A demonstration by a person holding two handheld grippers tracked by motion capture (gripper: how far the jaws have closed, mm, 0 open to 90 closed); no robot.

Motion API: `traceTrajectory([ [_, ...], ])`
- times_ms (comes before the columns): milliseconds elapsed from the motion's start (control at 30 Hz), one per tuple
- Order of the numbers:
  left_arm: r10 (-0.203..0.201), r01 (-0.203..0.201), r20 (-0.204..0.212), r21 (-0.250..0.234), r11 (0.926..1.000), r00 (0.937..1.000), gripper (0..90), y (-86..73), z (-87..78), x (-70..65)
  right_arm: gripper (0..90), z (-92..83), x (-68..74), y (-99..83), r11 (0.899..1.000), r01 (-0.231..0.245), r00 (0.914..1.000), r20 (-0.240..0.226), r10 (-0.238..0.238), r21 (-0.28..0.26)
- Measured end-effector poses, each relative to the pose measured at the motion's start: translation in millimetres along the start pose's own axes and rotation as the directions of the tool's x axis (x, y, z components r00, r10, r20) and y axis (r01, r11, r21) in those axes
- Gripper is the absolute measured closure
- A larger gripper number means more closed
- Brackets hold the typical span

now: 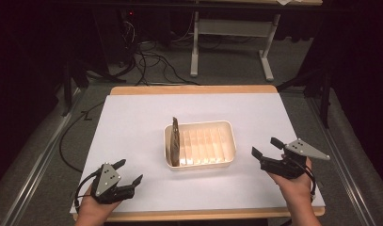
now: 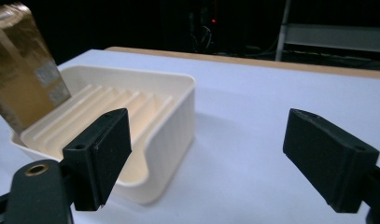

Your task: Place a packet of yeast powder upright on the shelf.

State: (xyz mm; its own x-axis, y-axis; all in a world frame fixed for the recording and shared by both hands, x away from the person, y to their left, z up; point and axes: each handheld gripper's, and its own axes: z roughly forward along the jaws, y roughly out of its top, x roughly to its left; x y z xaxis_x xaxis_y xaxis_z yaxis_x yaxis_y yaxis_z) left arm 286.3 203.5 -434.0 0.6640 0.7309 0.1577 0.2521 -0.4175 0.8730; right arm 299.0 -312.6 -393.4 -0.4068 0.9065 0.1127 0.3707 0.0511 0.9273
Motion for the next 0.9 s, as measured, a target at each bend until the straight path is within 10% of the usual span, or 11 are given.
traceTrajectory([
  [200,0.015,-0.015,0.01,0.009,0.9998,0.9998,23.7,1.0,3.4,-3.3,15.6,0.4,-11.3,-45.0,0.997,-0.01,0.9991,0.041,0.007,0.073],
  [533,0.017,-0.017,0.01,0.008,0.9998,0.9998,23.6,0.7,2.8,-4.1,15.7,11.0,-1.6,-46.6,0.994,0.03,0.9992,0.024,-0.033,0.108],
  [900,0.016,-0.016,0.006,0.002,0.9999,0.9999,23.6,1.2,0.8,-3.3,16.9,6.1,-16.5,-47.4,0.995,-0.052,0.998,0.041,0.049,0.085],
])
